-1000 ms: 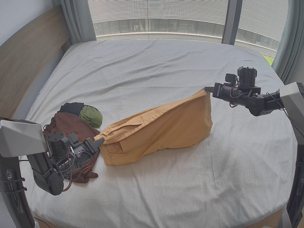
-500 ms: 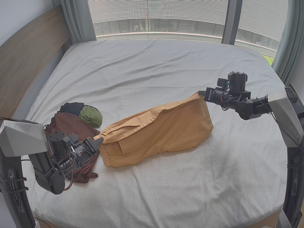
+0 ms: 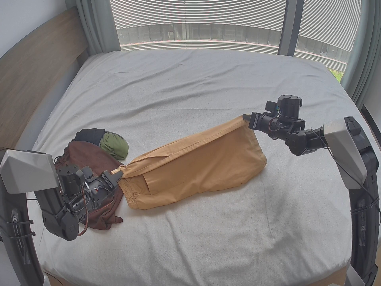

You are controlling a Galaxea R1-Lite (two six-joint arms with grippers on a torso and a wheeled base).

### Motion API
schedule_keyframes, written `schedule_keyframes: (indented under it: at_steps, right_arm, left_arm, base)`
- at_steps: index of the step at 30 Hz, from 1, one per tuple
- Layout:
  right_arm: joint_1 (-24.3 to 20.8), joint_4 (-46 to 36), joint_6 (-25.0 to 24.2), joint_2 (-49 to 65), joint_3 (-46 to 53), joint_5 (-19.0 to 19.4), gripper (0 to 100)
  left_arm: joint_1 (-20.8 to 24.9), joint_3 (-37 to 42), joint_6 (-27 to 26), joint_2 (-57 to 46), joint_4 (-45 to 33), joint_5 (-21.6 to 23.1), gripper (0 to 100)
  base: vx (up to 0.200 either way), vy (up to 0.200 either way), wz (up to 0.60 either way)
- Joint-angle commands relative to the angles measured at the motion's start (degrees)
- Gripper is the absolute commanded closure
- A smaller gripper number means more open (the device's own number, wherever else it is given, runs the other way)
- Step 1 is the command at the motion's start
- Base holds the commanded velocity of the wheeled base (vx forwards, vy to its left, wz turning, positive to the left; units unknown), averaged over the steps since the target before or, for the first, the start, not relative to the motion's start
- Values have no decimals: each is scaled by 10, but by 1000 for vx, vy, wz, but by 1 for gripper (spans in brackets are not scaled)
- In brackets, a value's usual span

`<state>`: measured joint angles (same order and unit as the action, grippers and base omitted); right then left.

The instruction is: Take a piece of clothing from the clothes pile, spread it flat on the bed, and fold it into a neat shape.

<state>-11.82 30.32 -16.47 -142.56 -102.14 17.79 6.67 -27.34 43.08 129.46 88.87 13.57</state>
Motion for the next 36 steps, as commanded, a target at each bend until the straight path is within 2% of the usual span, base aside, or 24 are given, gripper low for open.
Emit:
schedule_keyframes:
  at_steps: [1,7,27,28,29,31,33,36]
  right_arm:
    - [-1,3,-1,-20,-14,0,100]
    - [-5,13,0,-33,-28,-12,100]
    - [-11,49,1,-81,-68,-13,100]
    - [-11,49,1,-81,-68,-13,100]
    - [-10,51,1,-85,-80,-14,0]
    - [-11,57,-1,-95,-103,-20,0]
    - [-11,61,-1,-118,-124,-43,0]
    - [-11,62,-1,-120,-124,-46,0]
  left_arm:
    - [-5,-3,0,9,0,-1,100]
    - [-6,-14,-2,22,0,-1,100]
    - [-10,-33,-3,33,1,-3,100]
    - [-10,-33,-3,33,1,-3,0]
    - [-12,-36,-2,33,1,-2,0]
    - [-17,-39,-2,33,0,-2,0]
    - [-23,-40,-2,33,0,-2,0]
    - [-31,-45,-2,33,0,-2,0]
  base:
    - [0,0,0]
    - [0,0,0]
    - [0,0,0]
    - [0,0,0]
    - [0,0,0]
    - [0,0,0]
    - [0,0,0]
    - [0,0,0]
